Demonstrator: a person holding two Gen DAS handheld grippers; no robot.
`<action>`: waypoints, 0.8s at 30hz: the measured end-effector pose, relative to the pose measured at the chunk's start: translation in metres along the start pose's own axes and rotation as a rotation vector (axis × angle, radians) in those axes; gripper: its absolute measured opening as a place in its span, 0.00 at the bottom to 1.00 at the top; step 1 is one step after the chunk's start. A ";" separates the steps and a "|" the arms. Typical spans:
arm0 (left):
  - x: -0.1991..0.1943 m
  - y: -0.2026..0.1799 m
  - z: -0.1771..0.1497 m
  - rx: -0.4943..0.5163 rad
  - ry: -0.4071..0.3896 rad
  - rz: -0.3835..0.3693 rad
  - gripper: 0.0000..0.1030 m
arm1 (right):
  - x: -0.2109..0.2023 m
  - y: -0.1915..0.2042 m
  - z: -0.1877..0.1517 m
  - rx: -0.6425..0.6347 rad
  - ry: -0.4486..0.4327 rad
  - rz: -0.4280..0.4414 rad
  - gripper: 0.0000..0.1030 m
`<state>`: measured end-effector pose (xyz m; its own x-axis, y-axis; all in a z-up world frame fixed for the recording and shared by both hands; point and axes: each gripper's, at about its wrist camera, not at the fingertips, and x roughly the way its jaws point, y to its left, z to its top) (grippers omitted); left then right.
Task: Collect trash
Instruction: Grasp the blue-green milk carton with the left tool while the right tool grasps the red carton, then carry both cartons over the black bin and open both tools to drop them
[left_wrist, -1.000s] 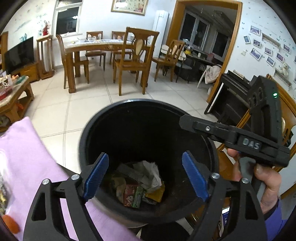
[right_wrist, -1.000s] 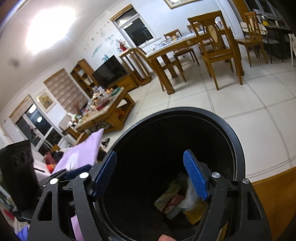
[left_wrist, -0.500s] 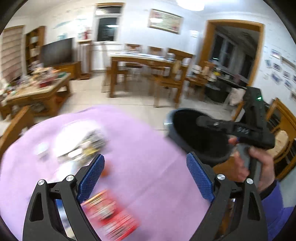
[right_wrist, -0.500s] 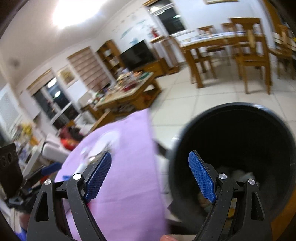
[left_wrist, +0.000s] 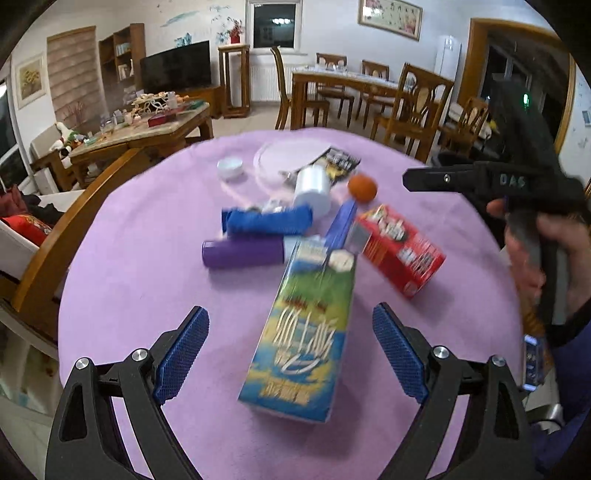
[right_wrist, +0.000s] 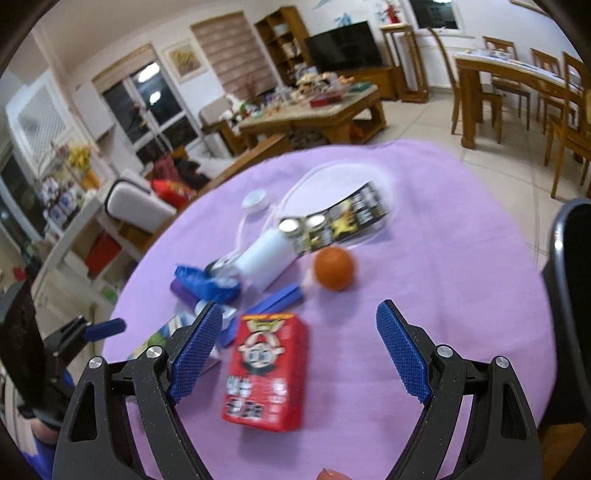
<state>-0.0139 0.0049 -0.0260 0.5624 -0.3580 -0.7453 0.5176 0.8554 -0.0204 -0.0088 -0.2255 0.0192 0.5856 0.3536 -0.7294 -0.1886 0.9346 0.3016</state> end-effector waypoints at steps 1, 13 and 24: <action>0.004 0.001 -0.001 0.004 0.006 0.007 0.86 | 0.004 0.004 -0.002 -0.016 0.014 -0.009 0.82; 0.023 0.019 -0.006 -0.053 0.017 -0.063 0.50 | 0.035 0.015 -0.032 -0.085 0.136 -0.102 0.81; -0.006 0.010 0.013 -0.057 -0.097 -0.071 0.50 | 0.012 0.011 -0.027 -0.114 0.034 -0.078 0.51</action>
<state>-0.0038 0.0108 -0.0131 0.5870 -0.4503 -0.6728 0.5223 0.8456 -0.1104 -0.0247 -0.2101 -0.0030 0.5753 0.2785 -0.7690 -0.2325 0.9571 0.1727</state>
